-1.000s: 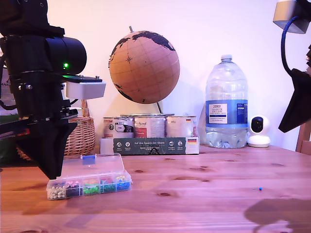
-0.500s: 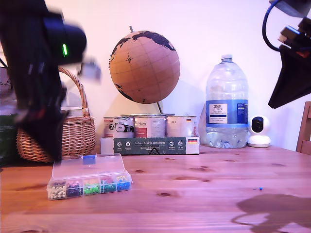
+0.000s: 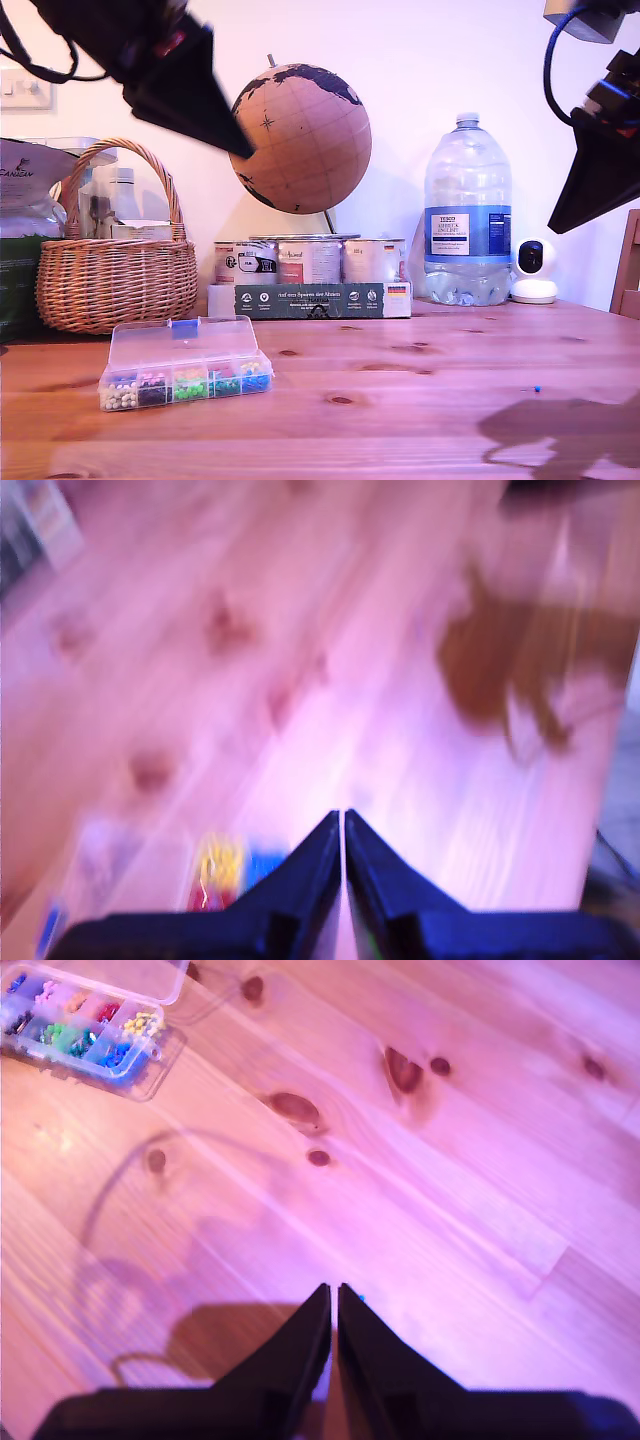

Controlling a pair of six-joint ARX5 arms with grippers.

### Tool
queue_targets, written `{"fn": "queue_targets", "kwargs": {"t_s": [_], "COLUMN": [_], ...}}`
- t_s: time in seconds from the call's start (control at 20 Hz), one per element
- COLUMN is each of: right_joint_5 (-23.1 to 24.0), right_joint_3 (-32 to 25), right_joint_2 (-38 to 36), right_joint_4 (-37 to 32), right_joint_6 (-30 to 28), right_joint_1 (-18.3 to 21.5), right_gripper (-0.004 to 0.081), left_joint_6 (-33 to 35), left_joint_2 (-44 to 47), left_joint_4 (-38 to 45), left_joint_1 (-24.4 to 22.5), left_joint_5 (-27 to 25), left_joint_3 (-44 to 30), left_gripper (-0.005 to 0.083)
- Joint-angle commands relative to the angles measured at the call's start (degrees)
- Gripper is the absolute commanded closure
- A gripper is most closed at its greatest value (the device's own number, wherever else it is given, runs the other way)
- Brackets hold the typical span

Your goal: Sort the loose pins on the table into their correct compartments

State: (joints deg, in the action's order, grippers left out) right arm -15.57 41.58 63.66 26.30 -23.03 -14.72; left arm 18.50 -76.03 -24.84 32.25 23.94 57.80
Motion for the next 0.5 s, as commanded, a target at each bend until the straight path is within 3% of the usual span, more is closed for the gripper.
{"fn": "queue_targets", "kwargs": {"t_s": [0.0,0.2,0.45], "right_joint_5": [0.4,1.2,1.2], "right_joint_3": [1.7,8.2,19.0], "right_joint_2": [0.4,3.4,13.2], "right_joint_4": [0.3,7.6,19.7], "right_joint_6": [-1.4,-5.0,-10.2], "right_joint_1": [-0.2,-0.2,-0.2], "right_gripper": [0.0783,0.0783,0.0783], "left_joint_6": [-2.4,-8.3,-14.8], "left_joint_2": [1.5,6.1,7.6], "left_joint_4": [4.0,18.8,36.4], "left_joint_1": [1.7,6.2,13.1], "left_joint_5": [0.2,-0.7,-6.2], "left_joint_3": [-5.7,-14.8,-26.1], "left_gripper": [0.0797,0.0797,0.0797]}}
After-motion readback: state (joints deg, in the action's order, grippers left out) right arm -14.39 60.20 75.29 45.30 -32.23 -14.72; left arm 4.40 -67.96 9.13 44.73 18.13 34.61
